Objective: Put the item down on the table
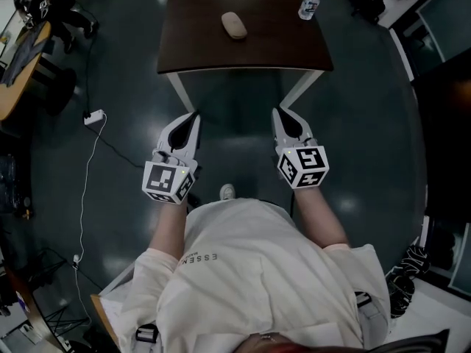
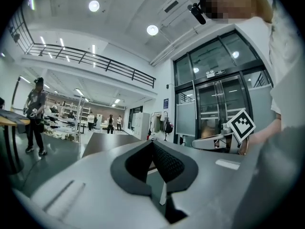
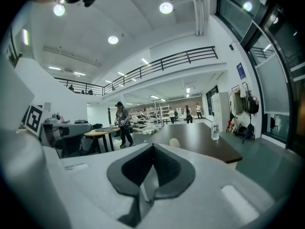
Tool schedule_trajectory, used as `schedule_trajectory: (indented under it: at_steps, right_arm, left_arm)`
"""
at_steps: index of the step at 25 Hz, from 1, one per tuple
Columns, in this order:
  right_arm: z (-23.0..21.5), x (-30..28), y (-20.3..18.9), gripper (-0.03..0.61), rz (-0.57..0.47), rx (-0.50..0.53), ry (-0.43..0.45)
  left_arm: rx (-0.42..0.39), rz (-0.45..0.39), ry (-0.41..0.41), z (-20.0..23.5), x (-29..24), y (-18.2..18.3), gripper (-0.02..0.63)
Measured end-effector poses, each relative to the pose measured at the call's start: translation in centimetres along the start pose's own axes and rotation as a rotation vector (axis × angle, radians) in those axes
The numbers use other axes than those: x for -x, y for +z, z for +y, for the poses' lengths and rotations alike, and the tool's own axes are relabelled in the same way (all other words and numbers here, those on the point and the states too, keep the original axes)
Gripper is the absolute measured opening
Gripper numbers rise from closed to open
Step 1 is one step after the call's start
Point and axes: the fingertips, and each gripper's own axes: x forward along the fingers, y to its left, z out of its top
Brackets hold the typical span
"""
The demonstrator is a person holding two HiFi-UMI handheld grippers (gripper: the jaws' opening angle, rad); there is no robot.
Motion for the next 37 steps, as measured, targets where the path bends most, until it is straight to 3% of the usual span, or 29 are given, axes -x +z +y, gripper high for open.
schedule_trajectory:
  at_steps: [13,37]
  right_arm:
    - [-1.3,5.7,-1.4,-0.014,0.017,-0.002,-0.007]
    - [-0.3,7.4,-1.8,-0.014,0.022,0.044,-0.030]
  left_arm:
    - [0.008,0.004,-0.042,-6.6,1.4,-0.4,0.017]
    - [0.032,0.002,-0.025,-6.7,3.2,-0.8,0.017]
